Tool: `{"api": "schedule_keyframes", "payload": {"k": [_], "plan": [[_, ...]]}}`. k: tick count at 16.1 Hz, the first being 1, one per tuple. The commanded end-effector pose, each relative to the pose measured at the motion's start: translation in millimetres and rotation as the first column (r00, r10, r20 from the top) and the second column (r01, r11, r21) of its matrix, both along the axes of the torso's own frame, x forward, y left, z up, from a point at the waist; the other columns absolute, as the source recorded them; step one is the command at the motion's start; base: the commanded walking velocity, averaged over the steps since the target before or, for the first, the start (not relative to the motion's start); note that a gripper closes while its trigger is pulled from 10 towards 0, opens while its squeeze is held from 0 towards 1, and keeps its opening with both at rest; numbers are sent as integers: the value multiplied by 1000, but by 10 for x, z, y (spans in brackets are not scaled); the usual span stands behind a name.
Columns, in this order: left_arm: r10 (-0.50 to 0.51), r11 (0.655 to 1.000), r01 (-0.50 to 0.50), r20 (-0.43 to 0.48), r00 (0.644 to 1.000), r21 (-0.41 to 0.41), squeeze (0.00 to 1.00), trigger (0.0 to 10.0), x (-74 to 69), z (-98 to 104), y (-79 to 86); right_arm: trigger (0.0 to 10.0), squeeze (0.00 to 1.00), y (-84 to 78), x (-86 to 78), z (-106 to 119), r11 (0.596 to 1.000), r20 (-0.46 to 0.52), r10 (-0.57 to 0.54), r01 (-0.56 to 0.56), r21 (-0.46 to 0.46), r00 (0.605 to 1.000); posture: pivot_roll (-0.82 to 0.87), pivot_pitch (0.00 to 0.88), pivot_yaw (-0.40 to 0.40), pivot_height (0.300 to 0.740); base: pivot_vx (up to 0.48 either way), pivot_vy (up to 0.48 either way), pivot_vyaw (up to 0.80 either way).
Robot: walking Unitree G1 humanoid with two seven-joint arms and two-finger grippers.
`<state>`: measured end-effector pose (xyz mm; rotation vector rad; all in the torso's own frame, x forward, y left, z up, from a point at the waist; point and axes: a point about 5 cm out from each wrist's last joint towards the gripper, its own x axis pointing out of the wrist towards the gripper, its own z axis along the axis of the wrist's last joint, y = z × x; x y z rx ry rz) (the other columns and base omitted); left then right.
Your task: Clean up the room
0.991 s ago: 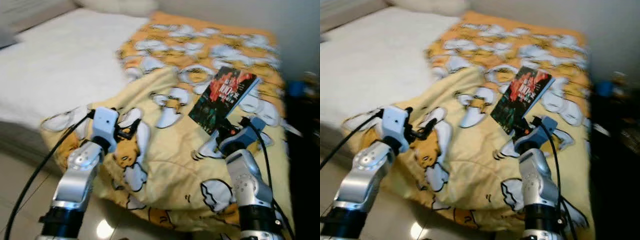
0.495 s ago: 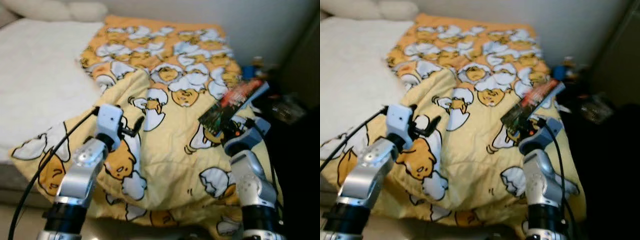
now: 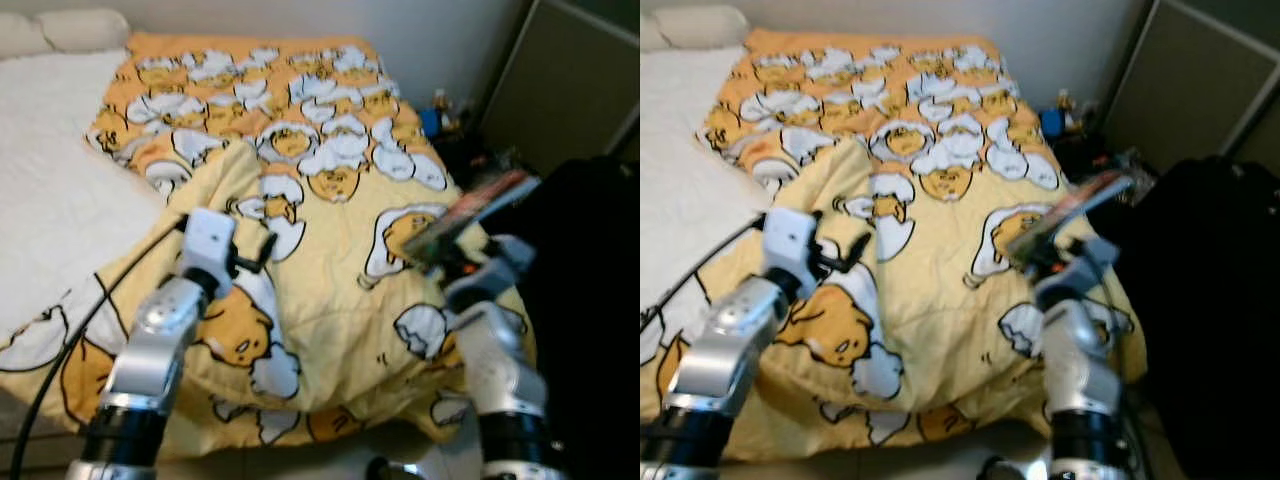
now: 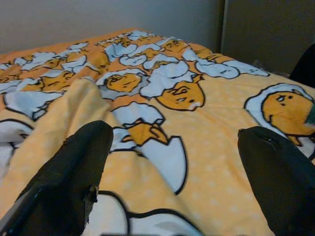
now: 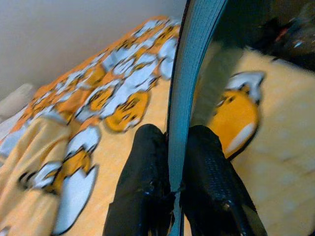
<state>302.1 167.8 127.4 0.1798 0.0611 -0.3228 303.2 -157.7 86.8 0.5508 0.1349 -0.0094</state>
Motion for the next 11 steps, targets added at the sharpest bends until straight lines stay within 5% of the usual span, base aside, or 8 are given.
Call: {"api": "schedule_keyframes", "payload": {"k": [1, 11], "plan": [[-8, 1000, 8, 1, 1000, 5, 145, 10000, 4, 1, -39, 10000, 0, -23, 41, 129, 1000, 57, 5, -3, -24, 998, 34, 0, -14, 740, 0, 334, 0], [-5, 1000, 5, -3, 1000, 0, 145, 10000, 7, 0, -44, 10000, 0, -2, 35, 114, 999, 49, 16, -14, -46, 999, 32, 0, -14, 740, 0, 362, 0]]}}
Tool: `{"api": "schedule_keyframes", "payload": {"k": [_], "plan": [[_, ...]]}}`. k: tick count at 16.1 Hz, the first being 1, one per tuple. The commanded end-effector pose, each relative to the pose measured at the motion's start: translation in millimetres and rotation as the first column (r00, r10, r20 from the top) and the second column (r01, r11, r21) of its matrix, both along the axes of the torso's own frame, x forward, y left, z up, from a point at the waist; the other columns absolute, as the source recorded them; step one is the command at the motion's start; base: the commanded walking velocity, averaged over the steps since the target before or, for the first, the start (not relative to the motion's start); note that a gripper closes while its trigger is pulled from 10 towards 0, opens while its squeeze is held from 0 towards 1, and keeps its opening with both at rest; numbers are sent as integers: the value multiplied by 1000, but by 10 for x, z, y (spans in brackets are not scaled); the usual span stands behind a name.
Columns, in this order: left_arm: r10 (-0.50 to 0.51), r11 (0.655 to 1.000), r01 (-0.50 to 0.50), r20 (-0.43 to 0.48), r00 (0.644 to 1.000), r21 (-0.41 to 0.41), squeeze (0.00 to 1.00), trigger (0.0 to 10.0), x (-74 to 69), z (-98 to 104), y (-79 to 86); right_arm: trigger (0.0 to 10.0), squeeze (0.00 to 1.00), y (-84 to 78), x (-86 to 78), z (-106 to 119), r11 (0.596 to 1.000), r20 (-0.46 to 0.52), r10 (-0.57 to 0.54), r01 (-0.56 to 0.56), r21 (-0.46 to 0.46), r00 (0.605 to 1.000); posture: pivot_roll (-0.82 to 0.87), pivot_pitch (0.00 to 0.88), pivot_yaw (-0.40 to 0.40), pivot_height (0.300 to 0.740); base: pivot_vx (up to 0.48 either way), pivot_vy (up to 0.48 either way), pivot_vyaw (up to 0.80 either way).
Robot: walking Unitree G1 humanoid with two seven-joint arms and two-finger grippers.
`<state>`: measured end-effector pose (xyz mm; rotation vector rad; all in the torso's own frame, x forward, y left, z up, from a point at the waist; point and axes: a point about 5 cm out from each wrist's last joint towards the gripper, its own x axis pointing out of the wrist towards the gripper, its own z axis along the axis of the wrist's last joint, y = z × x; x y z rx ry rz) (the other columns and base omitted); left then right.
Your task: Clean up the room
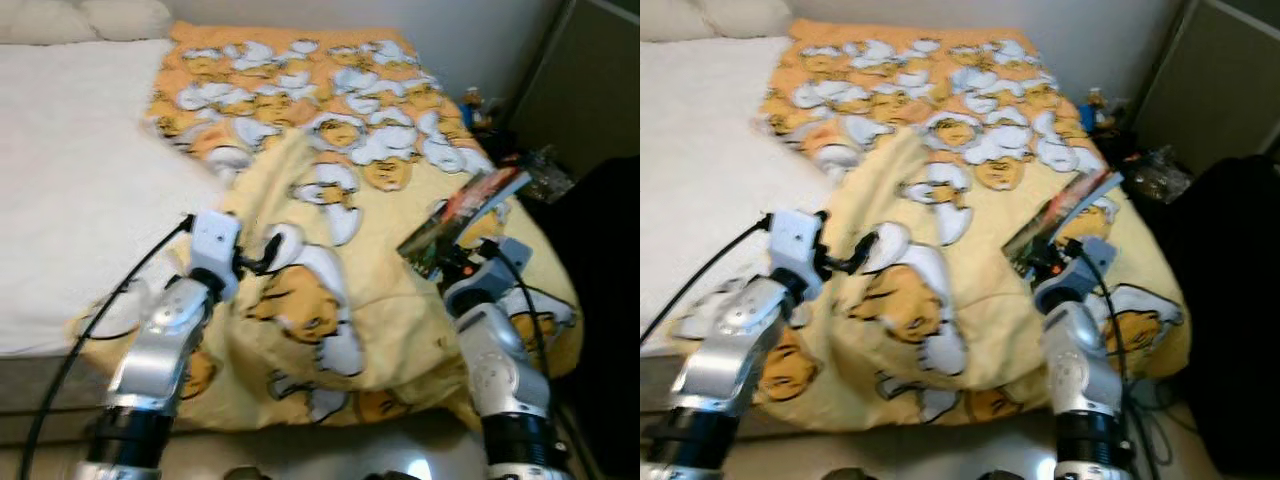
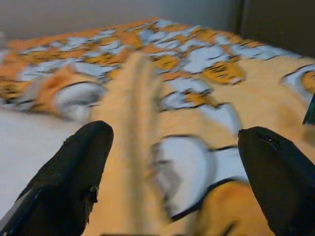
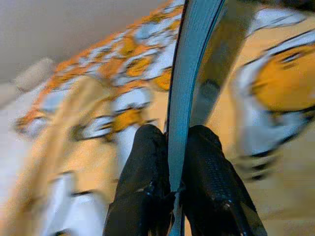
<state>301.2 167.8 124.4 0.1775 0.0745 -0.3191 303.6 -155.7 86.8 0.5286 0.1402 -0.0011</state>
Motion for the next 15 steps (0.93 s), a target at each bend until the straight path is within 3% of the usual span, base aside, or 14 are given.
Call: {"api": "schedule_keyframes", "payload": {"k": [1, 5, 15], "plan": [[-12, 1000, 12, 10, 1000, 2, 145, 10000, 15, 28, -46, 10000, 0, -23, 32, 107, 1000, 46, 7, -6, -21, 999, 31, 0, -14, 740, 0, 405, 0], [-13, 1000, 13, 9, 1000, 7, 141, 10000, 13, 26, -44, 10000, 0, -25, 32, 104, 1000, 47, 4, -4, -17, 999, 31, 0, -13, 740, 0, 413, -703], [-3, 1000, 3, 8, 1000, 13, 145, 10000, 27, 26, -23, 10000, 0, 46, 35, 98, 998, 39, 53, -52, -22, 998, 33, 0, -12, 740, 0, 418, 0]]}}
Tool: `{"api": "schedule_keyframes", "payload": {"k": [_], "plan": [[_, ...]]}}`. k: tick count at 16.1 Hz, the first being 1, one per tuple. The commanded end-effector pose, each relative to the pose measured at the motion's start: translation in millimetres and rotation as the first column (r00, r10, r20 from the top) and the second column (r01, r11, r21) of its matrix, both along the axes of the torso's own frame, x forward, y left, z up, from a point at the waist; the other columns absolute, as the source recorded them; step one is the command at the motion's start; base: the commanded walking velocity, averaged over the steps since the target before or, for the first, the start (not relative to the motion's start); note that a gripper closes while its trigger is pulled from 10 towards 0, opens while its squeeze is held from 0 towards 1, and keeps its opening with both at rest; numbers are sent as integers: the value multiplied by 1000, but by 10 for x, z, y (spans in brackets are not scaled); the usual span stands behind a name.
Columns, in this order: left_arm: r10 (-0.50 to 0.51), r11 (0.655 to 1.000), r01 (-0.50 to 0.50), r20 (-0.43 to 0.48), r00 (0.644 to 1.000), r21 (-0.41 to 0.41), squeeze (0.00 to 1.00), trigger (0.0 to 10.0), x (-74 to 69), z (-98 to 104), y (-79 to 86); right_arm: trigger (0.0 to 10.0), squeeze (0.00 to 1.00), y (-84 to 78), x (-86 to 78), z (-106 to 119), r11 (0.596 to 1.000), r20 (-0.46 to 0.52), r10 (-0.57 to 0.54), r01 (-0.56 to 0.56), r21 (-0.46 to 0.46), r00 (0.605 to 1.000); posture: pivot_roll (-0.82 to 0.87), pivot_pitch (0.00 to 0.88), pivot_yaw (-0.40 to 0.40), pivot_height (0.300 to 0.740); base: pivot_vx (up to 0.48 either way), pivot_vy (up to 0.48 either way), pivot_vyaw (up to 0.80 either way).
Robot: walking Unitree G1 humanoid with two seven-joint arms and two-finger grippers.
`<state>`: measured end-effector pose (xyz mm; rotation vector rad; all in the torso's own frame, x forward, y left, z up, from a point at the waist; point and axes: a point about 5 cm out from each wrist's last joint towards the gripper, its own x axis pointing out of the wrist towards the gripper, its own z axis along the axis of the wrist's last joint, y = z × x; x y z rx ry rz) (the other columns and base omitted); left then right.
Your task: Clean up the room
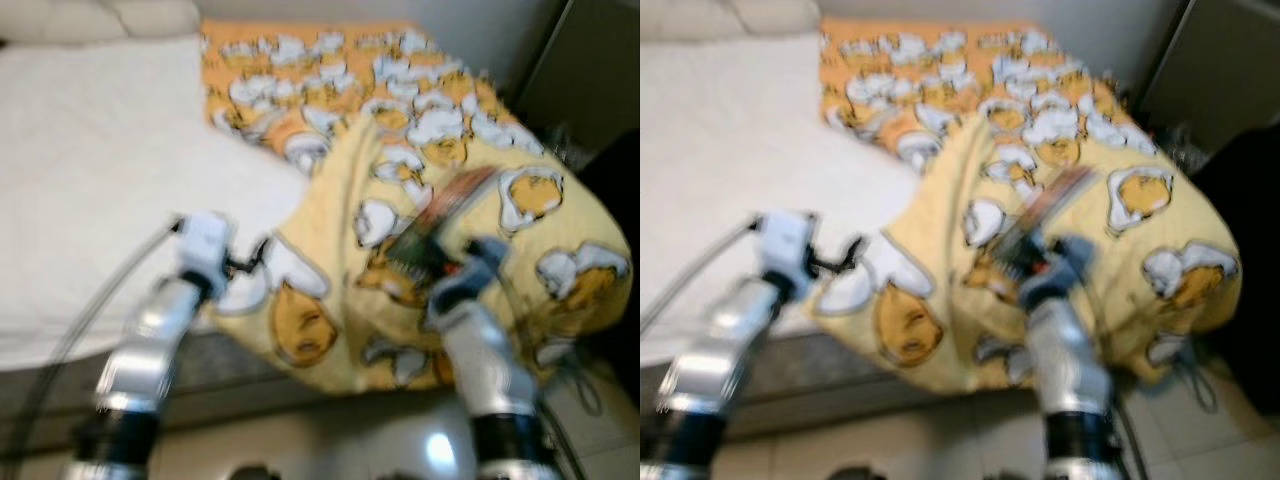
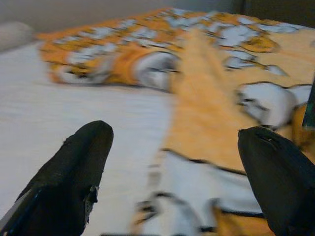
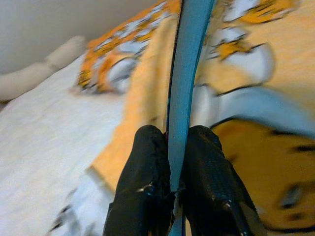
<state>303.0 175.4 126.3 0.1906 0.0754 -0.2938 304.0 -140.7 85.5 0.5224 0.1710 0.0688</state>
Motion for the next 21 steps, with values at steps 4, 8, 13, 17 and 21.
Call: {"api": "schedule_keyframes", "payload": {"k": [4, 8, 13, 17, 21], "plan": [[-28, 1000, 28, 5, 1000, 1, 141, 10000, 14, 10, -103, 10000, 0, -106, 37, 116, 1000, 51, -16, 18, -23, 999, 34, 0, -12, 740, 0, 421, 0], [-29, 1000, 29, 5, 1000, 2, 145, 10000, 21, 12, -100, 10000, 0, -146, 63, 156, 999, 63, -27, 29, -26, 998, 33, 0, -10, 740, 0, 429, 0], [-13, 1000, 13, 14, 1000, 0, 145, 10000, 38, 27, -84, 10000, 0, -194, 94, 184, 995, 71, -11, 18, -98, 997, 35, 0, -9, 740, 0, 430, 0], [12, 1000, -12, 25, 1000, -4, 145, 10000, 63, 50, -56, 10000, 0, -134, 126, 242, 984, 88, 33, -17, -175, 996, 35, 0, -6, 740, 0, 437, 0], [24, 1000, -24, 32, 999, -6, 141, 10000, 82, 65, -39, 10000, 0, -111, 130, 240, 982, 86, 41, -24, -186, 995, 36, 0, -3, 740, 0, 438, 0]]}}
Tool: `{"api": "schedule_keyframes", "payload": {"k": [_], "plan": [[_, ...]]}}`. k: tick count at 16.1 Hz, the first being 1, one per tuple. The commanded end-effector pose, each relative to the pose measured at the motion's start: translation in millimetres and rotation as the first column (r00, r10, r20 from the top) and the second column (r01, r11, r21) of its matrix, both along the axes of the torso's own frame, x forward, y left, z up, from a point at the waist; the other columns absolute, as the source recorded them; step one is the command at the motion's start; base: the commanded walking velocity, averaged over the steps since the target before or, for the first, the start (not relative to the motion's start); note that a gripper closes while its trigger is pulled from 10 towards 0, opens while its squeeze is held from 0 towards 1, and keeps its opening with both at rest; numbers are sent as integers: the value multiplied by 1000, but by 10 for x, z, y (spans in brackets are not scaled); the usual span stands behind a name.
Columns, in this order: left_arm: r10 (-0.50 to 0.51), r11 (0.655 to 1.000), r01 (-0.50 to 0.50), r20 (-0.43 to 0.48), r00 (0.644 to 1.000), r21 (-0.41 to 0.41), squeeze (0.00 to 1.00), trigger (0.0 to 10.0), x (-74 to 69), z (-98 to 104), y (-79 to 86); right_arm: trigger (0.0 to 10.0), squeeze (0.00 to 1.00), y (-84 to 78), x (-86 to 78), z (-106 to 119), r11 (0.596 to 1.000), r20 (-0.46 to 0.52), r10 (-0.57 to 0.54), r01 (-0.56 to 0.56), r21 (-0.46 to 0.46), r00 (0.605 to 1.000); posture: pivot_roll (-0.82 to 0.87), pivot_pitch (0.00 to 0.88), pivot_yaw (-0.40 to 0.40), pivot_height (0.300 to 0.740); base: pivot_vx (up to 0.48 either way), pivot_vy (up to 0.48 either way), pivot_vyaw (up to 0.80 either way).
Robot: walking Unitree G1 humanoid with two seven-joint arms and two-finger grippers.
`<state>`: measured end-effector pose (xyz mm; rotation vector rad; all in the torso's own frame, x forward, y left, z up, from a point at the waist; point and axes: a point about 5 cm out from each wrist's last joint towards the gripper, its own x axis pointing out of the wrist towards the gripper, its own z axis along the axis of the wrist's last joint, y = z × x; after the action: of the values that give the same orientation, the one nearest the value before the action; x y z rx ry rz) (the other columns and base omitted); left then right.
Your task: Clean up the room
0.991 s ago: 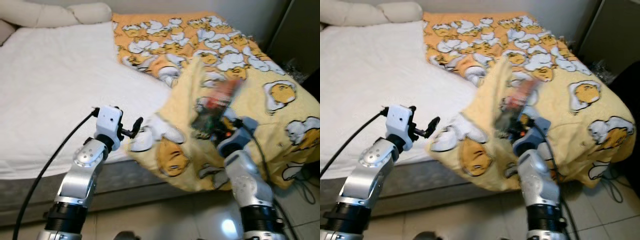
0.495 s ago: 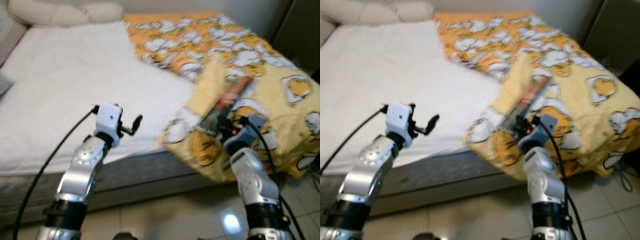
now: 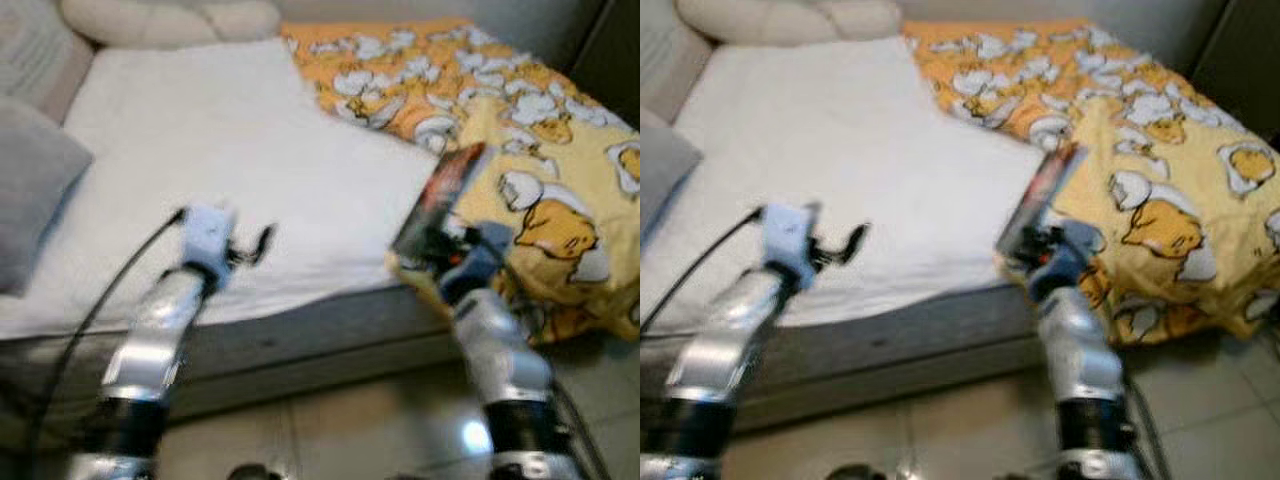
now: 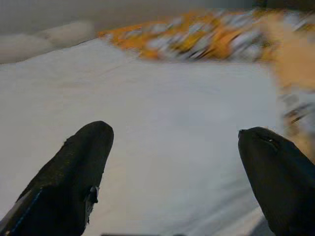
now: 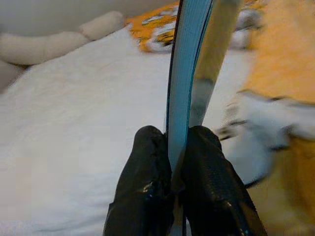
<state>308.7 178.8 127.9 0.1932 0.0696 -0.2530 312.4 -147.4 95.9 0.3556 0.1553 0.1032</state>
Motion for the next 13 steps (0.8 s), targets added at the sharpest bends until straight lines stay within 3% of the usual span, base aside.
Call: {"api": "schedule_keyframes", "payload": {"k": [1, 8, 10, 12, 13], "plan": [[-15, 1000, 15, 23, 1000, -9, 145, 10000, 26, 51, -73, 10000, 0, -42, 46, 137, 1000, 60, -4, 5, -22, 998, 36, 0, -3, 740, 0, 435, 0], [-5, 1000, 6, 32, 999, -19, 137, 10000, 45, 58, -81, 10000, 0, -1, 62, 147, 999, 58, 12, -10, -31, 998, 35, 0, -6, 740, 0, 421, 0], [4, 1000, -4, 41, 999, -21, 133, 10000, 50, 65, -84, 10000, 0, 6, 63, 145, 999, 57, 15, -14, -32, 998, 36, 0, -8, 740, 0, 0, 0], [28, 999, -27, 43, 999, -28, 0, 10000, 72, 84, -68, 10000, 0, 24, 65, 148, 999, 57, 21, -19, -35, 998, 36, 0, -8, 740, 0, 0, 0], [26, 999, -25, 48, 999, -26, 0, 10000, 77, 91, -66, 10000, 0, 33, 65, 144, 999, 56, 23, -21, -38, 998, 39, 0, -9, 740, 0, 0, 0]]}}
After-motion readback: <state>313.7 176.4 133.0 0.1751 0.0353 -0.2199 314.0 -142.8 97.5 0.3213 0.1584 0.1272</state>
